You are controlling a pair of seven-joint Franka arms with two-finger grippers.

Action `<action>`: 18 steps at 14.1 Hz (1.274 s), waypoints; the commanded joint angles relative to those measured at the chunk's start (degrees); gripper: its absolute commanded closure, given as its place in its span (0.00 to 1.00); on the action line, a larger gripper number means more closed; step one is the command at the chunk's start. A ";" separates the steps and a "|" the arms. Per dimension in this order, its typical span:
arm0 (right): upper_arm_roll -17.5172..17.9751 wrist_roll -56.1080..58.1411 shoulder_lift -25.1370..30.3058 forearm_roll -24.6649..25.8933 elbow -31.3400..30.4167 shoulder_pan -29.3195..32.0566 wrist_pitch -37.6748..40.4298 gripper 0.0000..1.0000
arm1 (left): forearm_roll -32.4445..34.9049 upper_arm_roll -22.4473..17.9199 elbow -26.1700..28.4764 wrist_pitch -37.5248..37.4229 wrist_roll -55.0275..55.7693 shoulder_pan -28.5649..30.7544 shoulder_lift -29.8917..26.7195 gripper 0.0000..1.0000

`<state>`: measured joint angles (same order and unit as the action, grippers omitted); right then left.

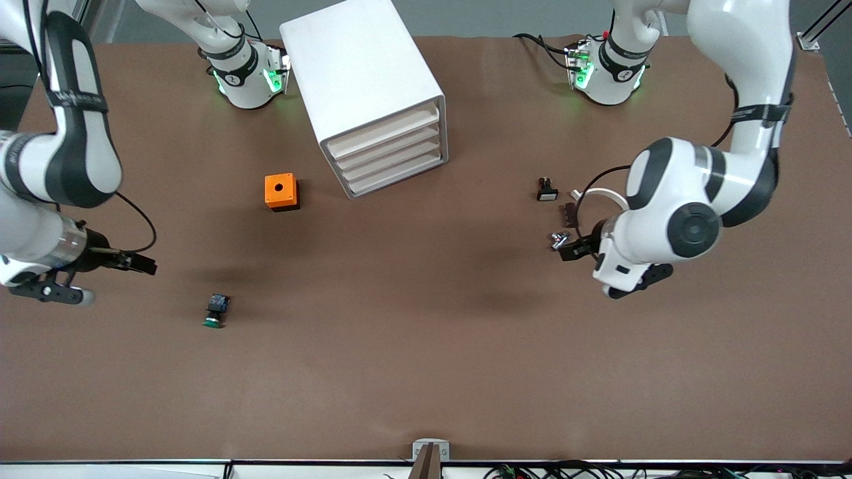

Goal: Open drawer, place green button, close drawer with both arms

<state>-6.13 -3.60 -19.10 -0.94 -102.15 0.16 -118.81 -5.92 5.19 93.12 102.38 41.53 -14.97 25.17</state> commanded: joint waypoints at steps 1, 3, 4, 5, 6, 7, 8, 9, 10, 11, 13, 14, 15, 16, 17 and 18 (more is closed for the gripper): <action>0.33 -3.42 -3.56 -0.99 0.20 -1.64 -4.66 0.00 | -1.11 -0.27 -1.10 1.32 7.57 -4.00 3.30 0.00; 0.33 -5.10 -6.20 -2.04 0.20 -2.35 -8.08 0.00 | -1.20 -0.27 -1.62 2.47 12.24 -7.60 5.58 0.00; 0.33 -5.37 -7.34 -3.00 0.20 -2.88 -9.41 0.00 | -1.72 -0.27 -2.15 2.56 14.70 -8.31 6.81 0.00; 0.33 -6.24 -8.14 -3.80 0.20 -3.14 -10.64 0.00 | -3.29 -0.27 -2.59 2.56 17.86 -9.19 7.96 0.00; 0.33 -7.38 -9.01 -3.81 0.20 -4.01 -11.96 0.00 | -5.31 -0.27 -3.12 2.56 21.11 -10.33 9.62 0.00; 0.33 -8.09 -10.15 -3.89 0.20 -4.63 -13.54 0.00 | -7.24 -0.27 -4.25 2.56 24.71 -11.65 11.12 0.00; 0.33 -8.35 -11.64 -3.89 0.11 -4.90 -15.81 0.00 | -8.39 -0.27 -5.48 2.56 28.83 -12.97 12.70 0.00; 0.33 -8.36 -13.05 -3.89 -0.15 -5.08 -17.84 0.00 | -9.36 -0.27 -6.62 2.65 33.83 -14.37 14.28 0.00; 0.33 -8.36 -13.94 -3.81 -0.41 -5.43 -19.16 0.00 | -10.68 -0.27 -7.51 2.65 38.58 -15.34 15.34 0.00; 0.33 -8.36 -14.21 -3.89 -0.50 -5.95 -19.61 0.00 | -12.43 -0.27 -7.69 2.65 43.76 -16.66 15.70 0.00; 0.24 -9.93 -14.73 -3.81 -0.50 -6.22 -19.53 0.00 | -15.68 -0.27 -7.69 2.56 50.90 -17.28 17.01 0.00; 0.33 -10.03 -15.95 -3.81 -0.50 -6.39 -19.79 0.00 | -18.13 -0.27 -7.69 2.56 54.24 -17.89 17.63 0.00; 0.24 -10.03 -16.31 -3.81 -0.42 -6.40 -19.97 0.00 | -21.29 -0.27 -7.69 2.56 57.49 -18.25 18.42 0.00; 0.24 -10.03 -16.58 -3.72 -0.33 -6.40 -20.05 0.00 | -24.72 -0.27 -7.69 2.56 59.96 -18.25 19.12 0.00; 0.24 -10.03 -16.84 -3.72 -0.33 -6.40 -20.06 0.00 | -28.58 -0.27 -7.34 2.56 61.64 -18.25 19.56 0.00; 0.24 -10.03 -17.11 -3.72 -0.24 -6.22 -20.06 0.00 | -30.97 -0.27 -7.08 2.21 62.44 -18.25 19.74 0.00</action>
<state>-5.68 -12.93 -35.64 -4.12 -102.69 -5.95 -138.46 -32.17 5.36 86.94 105.56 100.90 -33.07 43.71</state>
